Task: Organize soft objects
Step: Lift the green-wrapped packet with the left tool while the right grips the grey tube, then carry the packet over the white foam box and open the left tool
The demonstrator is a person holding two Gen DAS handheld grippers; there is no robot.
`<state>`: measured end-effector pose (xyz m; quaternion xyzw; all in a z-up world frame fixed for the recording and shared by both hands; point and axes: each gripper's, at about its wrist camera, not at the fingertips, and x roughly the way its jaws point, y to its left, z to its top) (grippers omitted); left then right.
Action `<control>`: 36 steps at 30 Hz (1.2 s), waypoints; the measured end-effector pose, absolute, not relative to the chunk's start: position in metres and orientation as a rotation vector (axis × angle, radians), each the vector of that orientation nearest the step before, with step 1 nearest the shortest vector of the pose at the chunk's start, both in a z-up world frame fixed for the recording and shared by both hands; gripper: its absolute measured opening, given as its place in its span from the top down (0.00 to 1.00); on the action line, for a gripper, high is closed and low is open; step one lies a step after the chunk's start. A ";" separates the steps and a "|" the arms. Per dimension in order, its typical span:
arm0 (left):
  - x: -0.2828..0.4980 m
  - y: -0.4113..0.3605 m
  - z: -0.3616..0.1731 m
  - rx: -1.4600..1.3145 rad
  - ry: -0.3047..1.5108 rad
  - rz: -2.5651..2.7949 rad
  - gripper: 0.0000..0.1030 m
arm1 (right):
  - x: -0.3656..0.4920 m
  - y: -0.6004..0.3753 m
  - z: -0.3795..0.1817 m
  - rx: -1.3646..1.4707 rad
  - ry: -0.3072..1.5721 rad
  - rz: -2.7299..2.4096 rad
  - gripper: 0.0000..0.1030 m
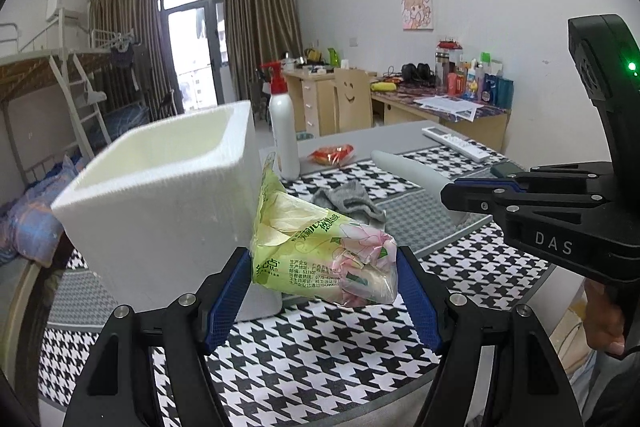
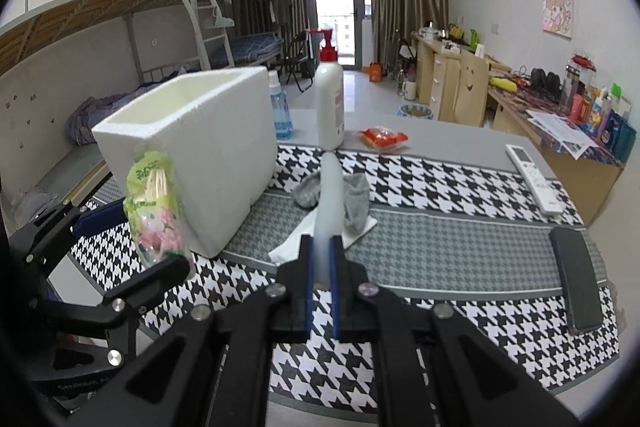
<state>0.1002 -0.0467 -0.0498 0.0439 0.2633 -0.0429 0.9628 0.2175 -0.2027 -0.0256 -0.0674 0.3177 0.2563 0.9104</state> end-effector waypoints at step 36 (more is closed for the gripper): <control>0.109 -0.034 0.010 0.099 0.343 -0.045 0.29 | 0.217 -0.203 0.021 -0.104 0.499 0.513 0.91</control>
